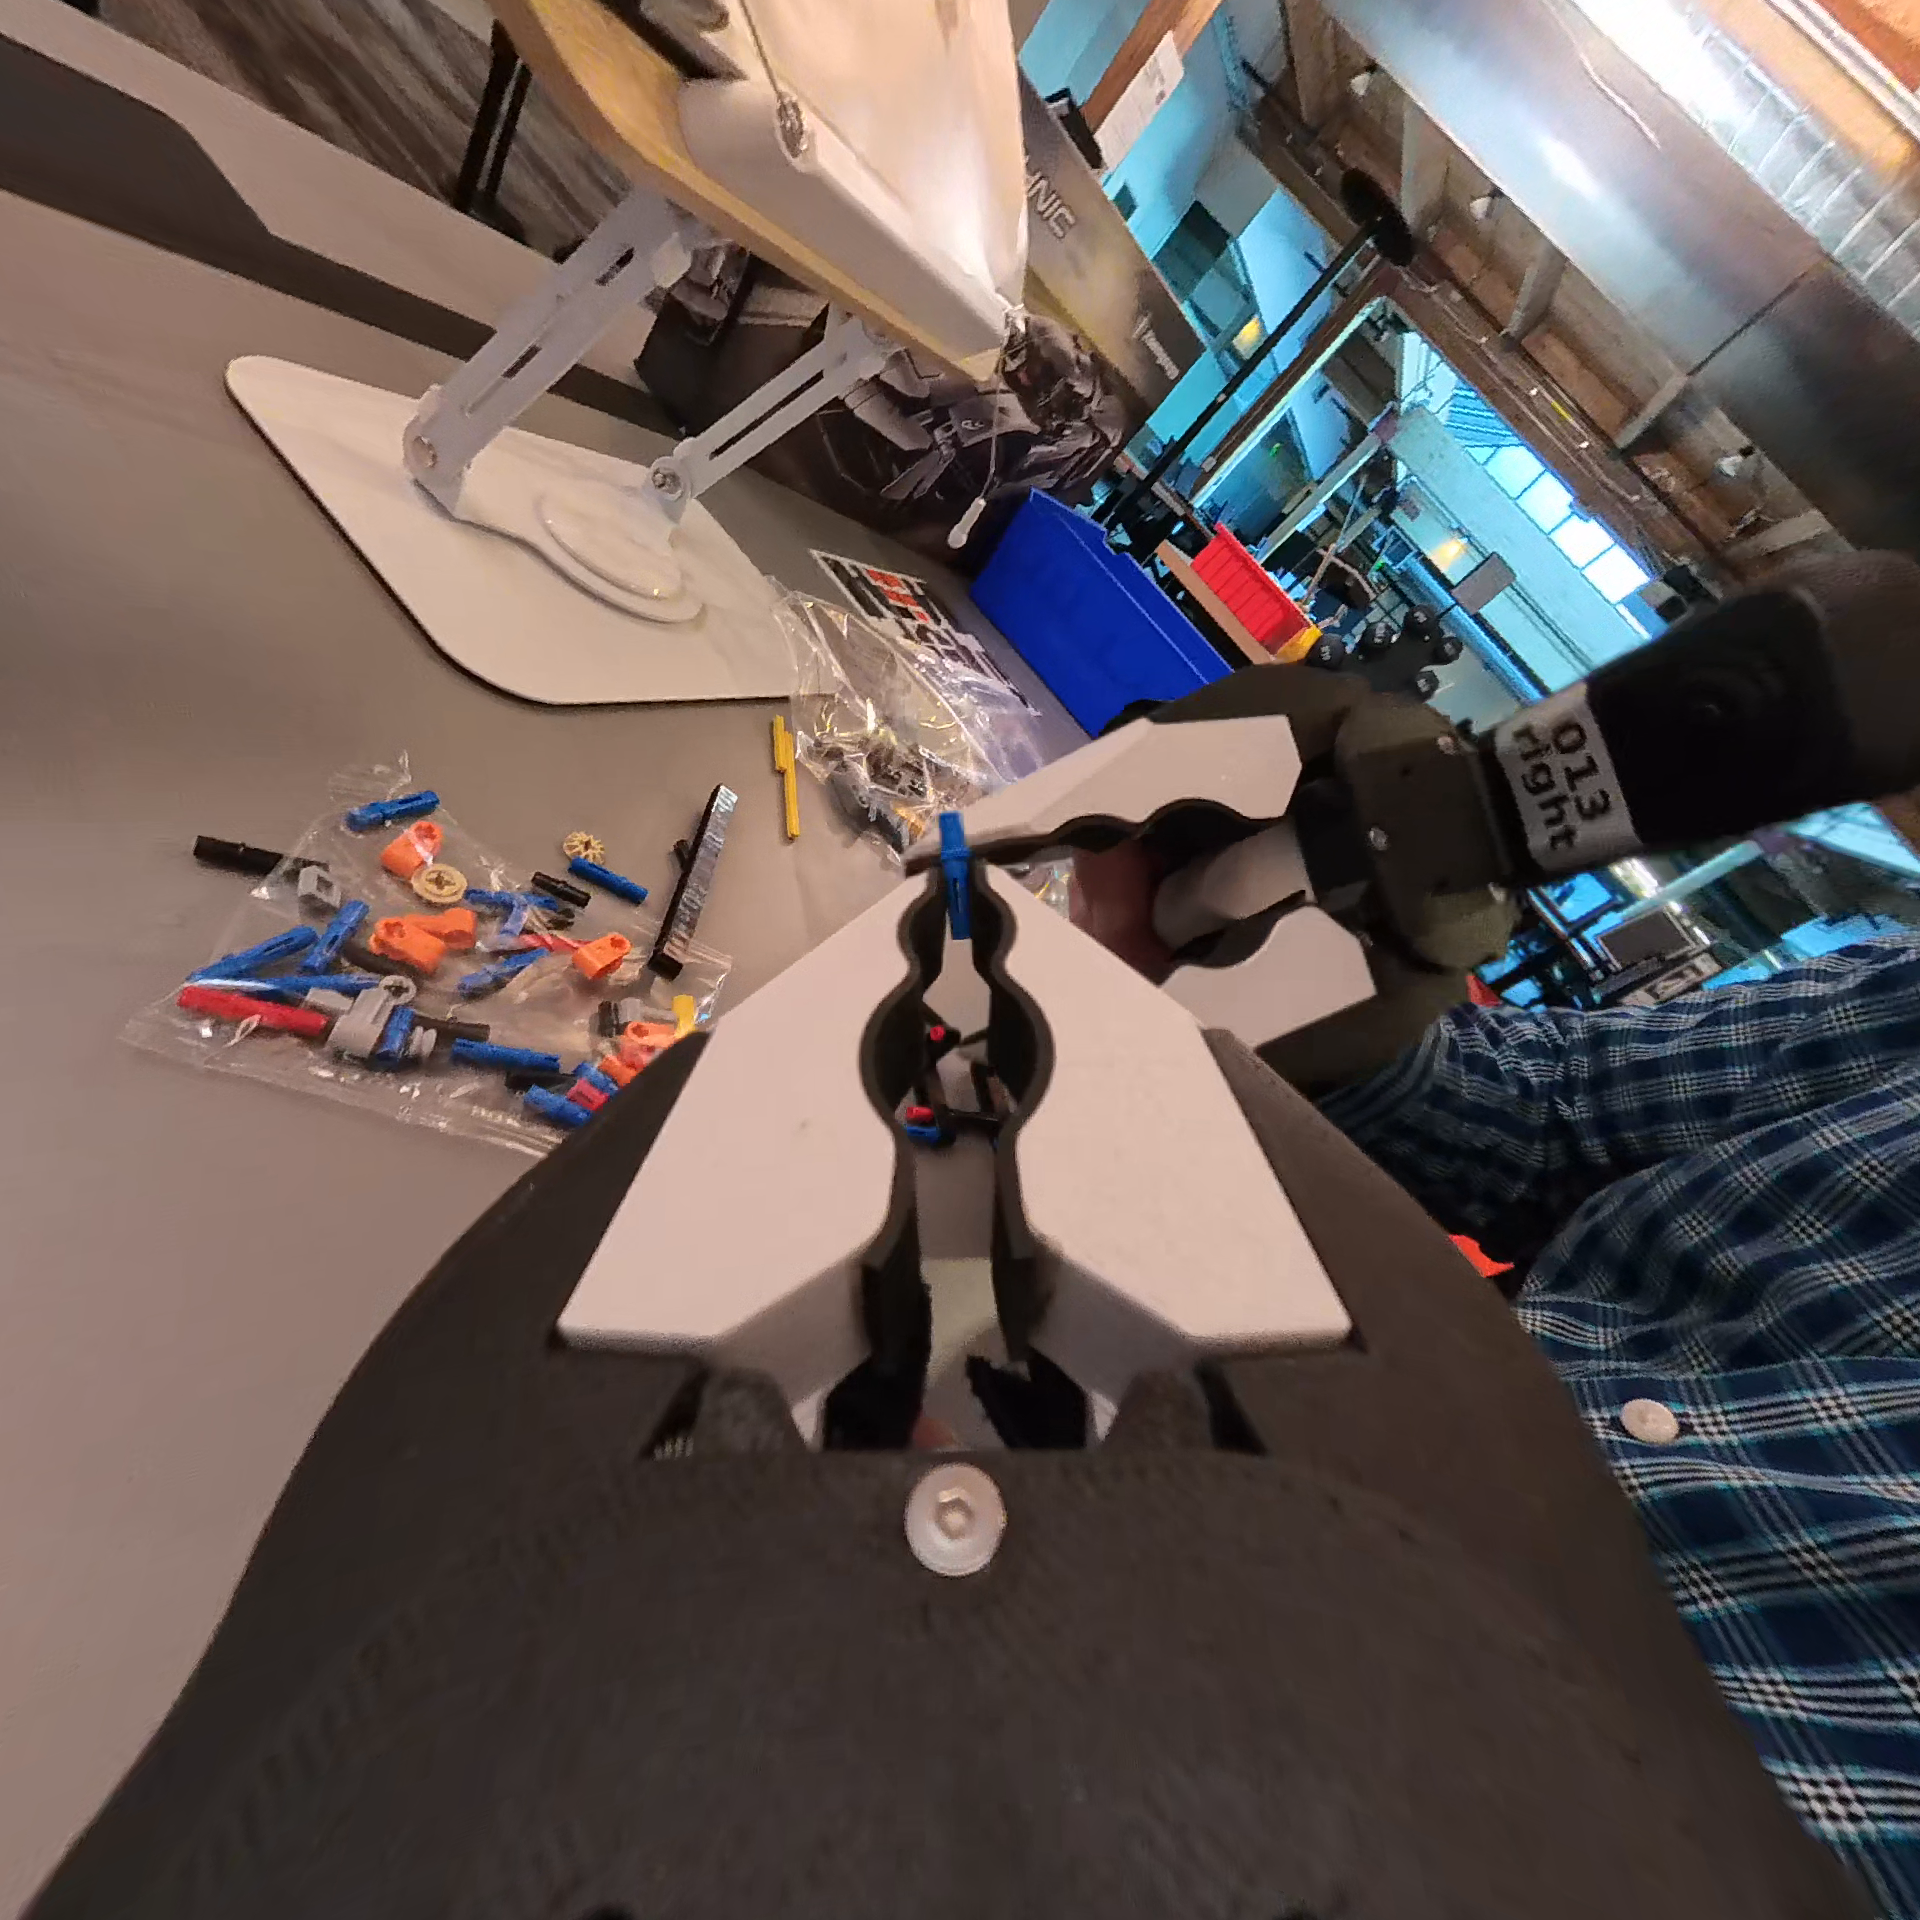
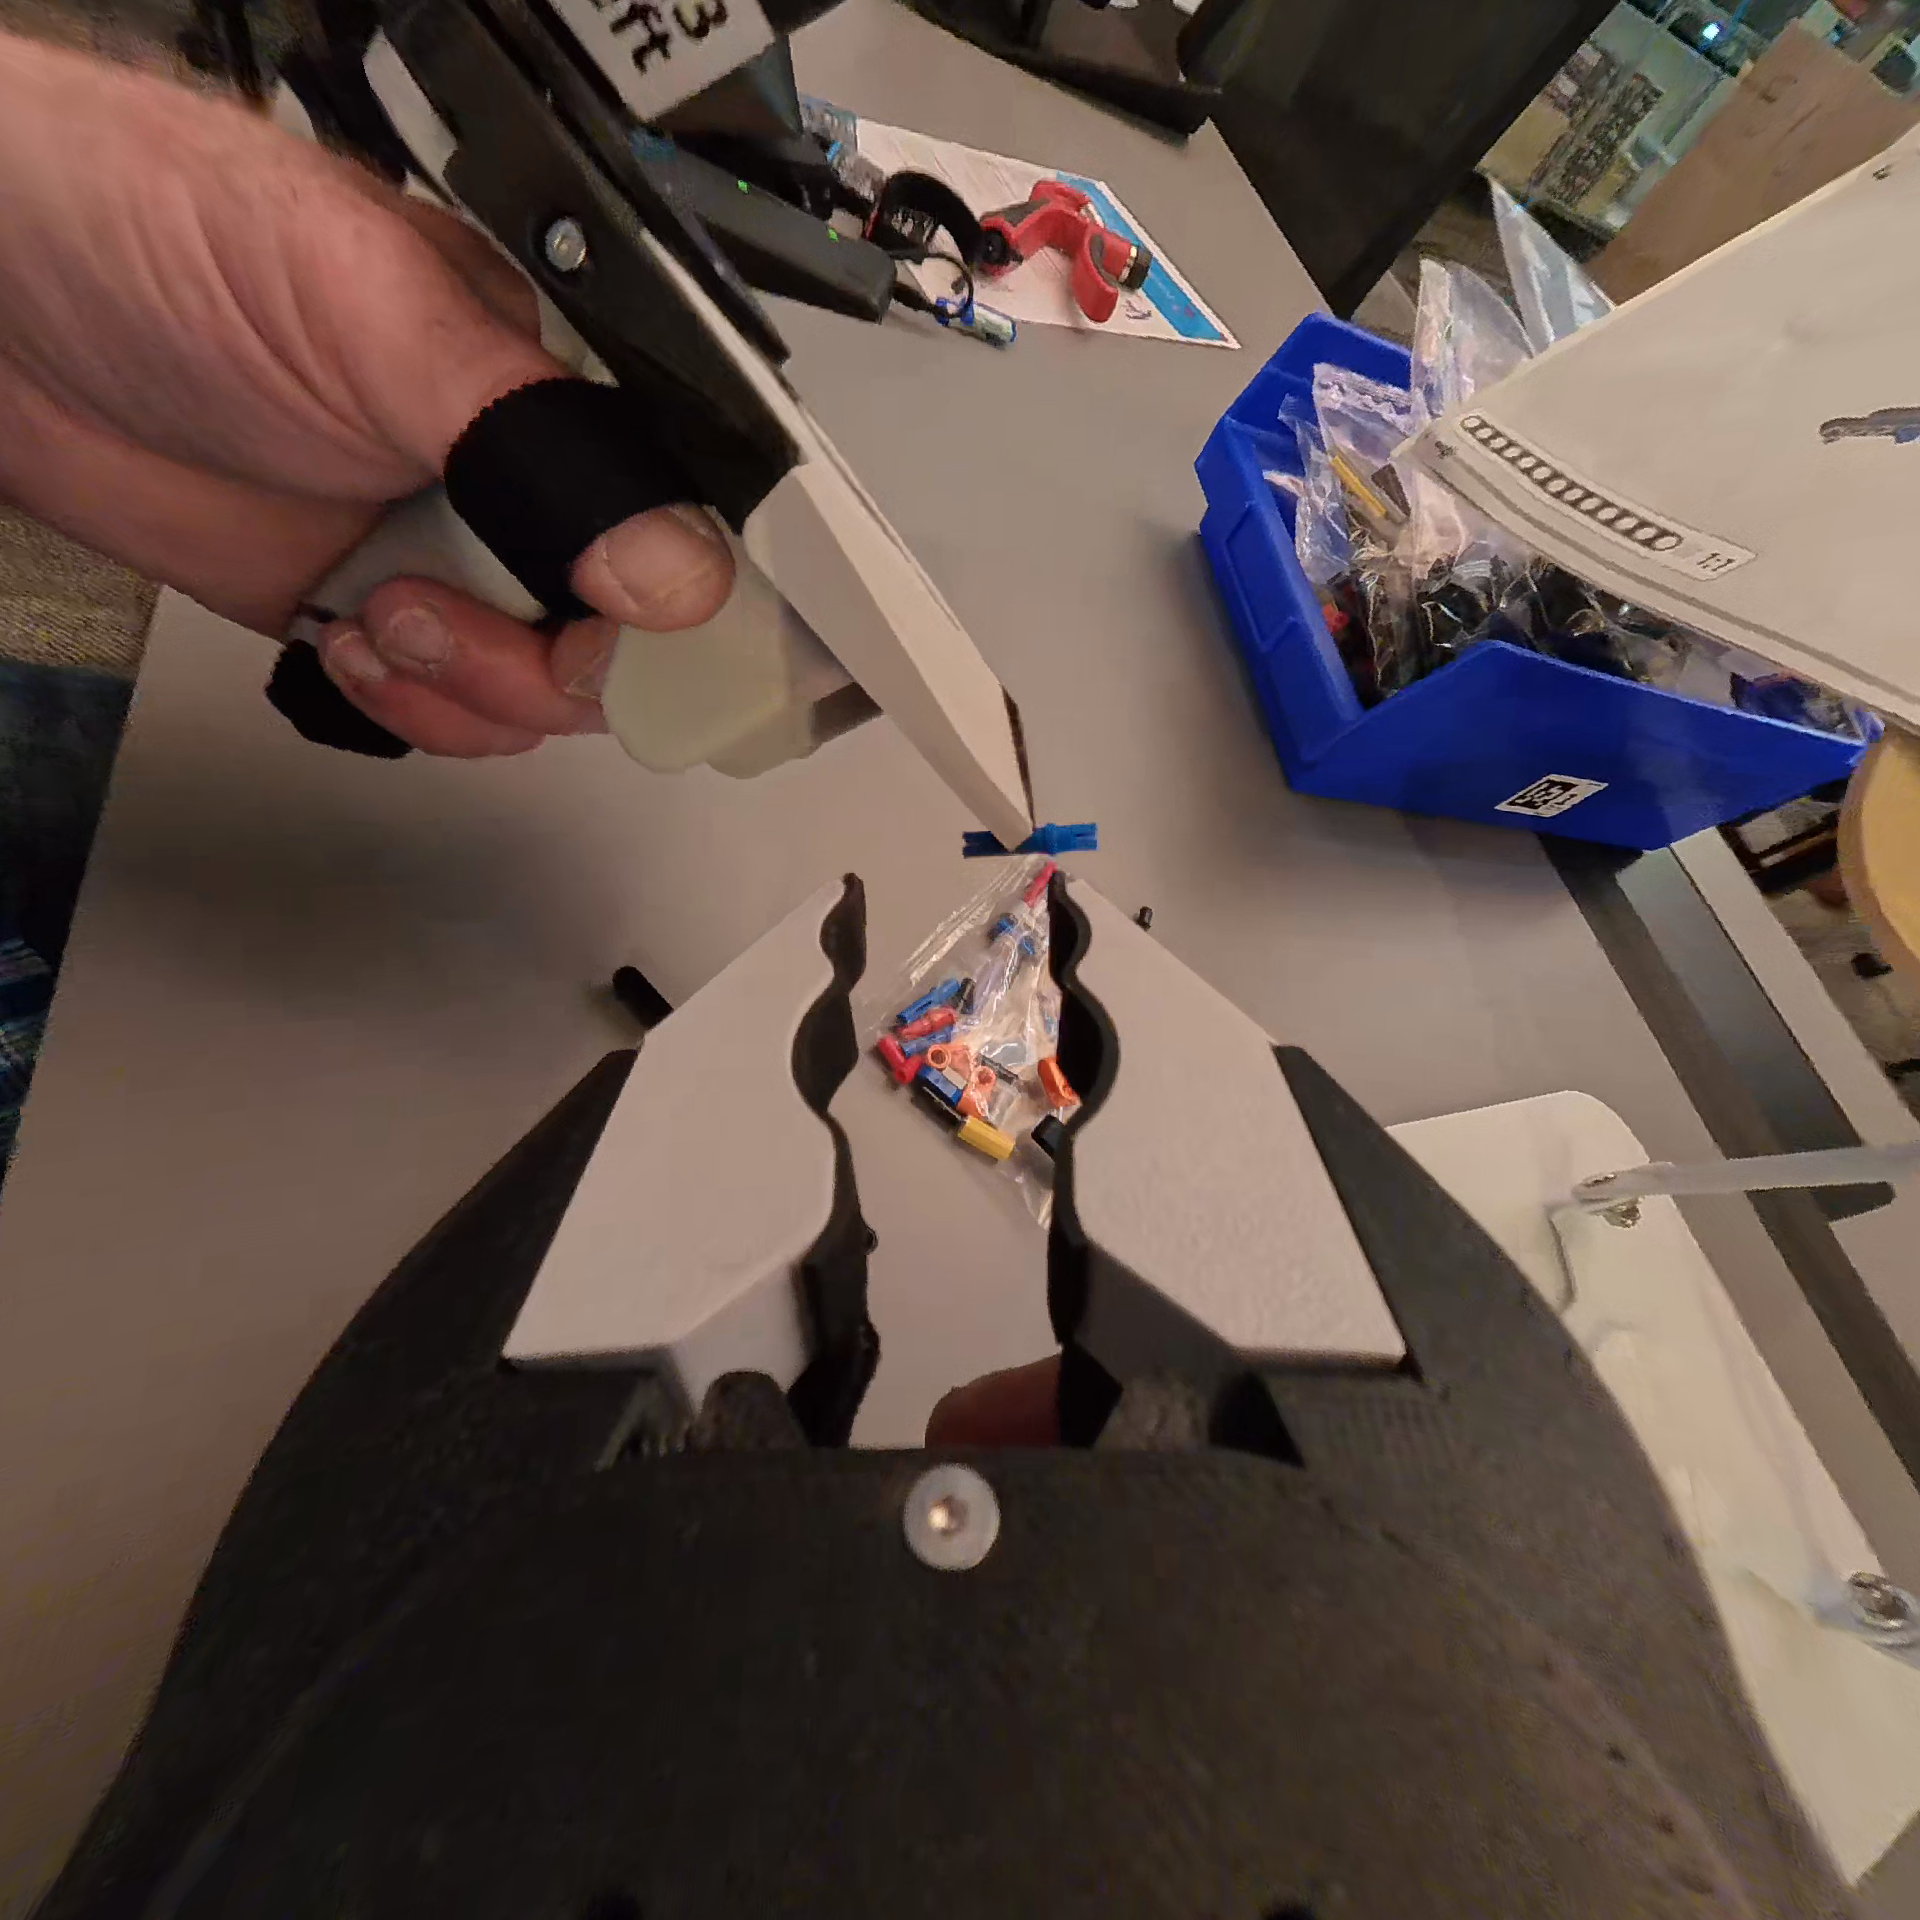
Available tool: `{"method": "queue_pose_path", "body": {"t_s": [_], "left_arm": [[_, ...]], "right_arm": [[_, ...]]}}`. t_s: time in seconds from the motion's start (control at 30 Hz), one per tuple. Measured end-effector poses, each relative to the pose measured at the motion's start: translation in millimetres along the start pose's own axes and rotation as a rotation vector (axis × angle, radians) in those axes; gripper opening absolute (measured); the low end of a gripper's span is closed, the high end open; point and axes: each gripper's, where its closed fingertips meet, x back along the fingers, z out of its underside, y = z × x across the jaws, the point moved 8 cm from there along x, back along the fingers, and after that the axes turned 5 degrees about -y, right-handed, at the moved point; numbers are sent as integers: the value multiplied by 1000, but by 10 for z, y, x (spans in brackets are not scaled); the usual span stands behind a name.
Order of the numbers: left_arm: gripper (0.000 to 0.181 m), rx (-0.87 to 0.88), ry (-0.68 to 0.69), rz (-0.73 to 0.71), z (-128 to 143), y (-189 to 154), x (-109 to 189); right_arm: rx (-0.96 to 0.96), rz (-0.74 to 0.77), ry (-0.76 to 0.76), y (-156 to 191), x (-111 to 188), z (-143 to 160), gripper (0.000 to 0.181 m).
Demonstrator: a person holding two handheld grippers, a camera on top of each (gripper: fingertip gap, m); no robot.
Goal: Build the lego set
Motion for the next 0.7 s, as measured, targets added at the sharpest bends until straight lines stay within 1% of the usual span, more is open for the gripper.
{"method": "queue_pose_path", "body": {"t_s": [0.23, 0.5, 0.7], "left_arm": [[1, -117, 4, 55, -93, -52, 41], [1, -142, 10, 83, -91, -84, 53], [2, -224, 27, 90, -91, -111, 70]], "right_arm": [[-204, -94, -87, -217, 141, -40, 27], [-175, -110, -97, -221, 176, -103, 27], [-264, -178, -126, -233, 184, -115, 25]]}}
